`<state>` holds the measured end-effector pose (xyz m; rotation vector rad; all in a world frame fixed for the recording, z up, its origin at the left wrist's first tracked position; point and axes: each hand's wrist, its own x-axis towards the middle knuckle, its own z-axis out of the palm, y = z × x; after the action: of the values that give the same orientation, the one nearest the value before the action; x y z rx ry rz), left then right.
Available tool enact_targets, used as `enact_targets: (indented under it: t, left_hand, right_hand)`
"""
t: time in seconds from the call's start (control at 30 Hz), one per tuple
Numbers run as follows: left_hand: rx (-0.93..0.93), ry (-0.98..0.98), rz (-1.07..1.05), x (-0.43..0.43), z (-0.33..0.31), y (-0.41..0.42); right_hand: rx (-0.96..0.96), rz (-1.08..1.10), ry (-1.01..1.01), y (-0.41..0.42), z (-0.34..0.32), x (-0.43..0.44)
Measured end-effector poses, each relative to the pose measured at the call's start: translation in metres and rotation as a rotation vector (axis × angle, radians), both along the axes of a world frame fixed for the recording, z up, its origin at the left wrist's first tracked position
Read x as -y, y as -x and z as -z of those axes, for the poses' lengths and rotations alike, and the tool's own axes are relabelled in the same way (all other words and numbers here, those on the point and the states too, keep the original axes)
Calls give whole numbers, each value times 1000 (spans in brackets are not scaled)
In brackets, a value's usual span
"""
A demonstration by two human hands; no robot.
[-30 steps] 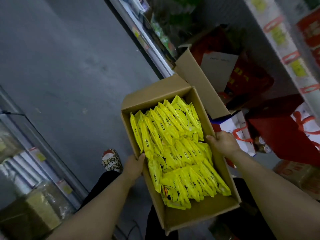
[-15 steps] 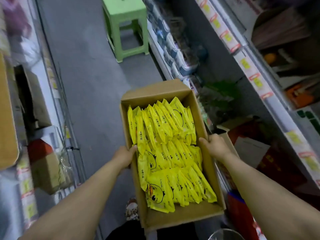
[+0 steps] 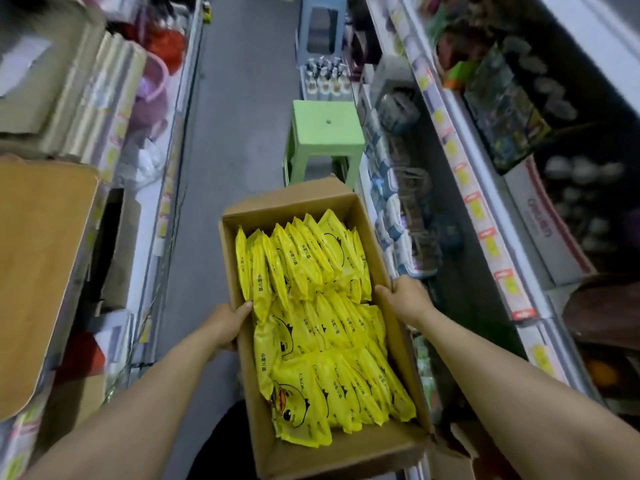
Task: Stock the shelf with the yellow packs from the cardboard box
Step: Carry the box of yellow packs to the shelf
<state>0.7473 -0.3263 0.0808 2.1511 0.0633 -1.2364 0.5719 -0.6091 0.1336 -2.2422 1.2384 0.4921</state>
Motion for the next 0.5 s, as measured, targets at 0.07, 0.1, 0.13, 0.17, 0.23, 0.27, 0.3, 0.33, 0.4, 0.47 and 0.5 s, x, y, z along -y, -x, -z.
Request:
enact_targets:
  t: [0.07, 0.1, 0.13, 0.17, 0.23, 0.27, 0.3, 0.33, 0.4, 0.47, 0.5]
  left_hand:
    - [-29, 4, -24, 17, 1, -28]
    - [-38, 1, -24, 26, 4, -43]
    - [-50, 1, -36, 35, 5, -59]
    - [-56, 9, -44, 44, 7, -76]
    - [-64, 20, -42, 64, 7, -112]
    - [-69, 11, -33, 75, 7, -131]
    - [-78, 1, -18, 86, 10, -153]
    - [-93, -15, -1, 97, 12, -174]
    - [-123, -7, 0, 121, 21, -218]
    - [-126, -6, -3, 150, 26, -259]
    - [-119, -7, -1, 166, 27, -279]
  right_hand:
    - [-13, -45, 7, -32, -1, 24]
    - [-27, -66, 16, -48, -1, 36]
    - [-42, -77, 26, -64, -3, 46]
    - [-47, -91, 33, -80, -3, 57]
    - [-67, -108, 34, -115, -4, 76]
    - [-76, -109, 37, -133, -4, 85]
    - [-85, -111, 36, -152, -2, 96]
    - [-91, -112, 34, -172, 0, 107]
    - [-87, -96, 21, -210, 6, 129]
    - [-81, -71, 11, -247, 12, 154]
    - [-75, -62, 13, -265, 14, 167]
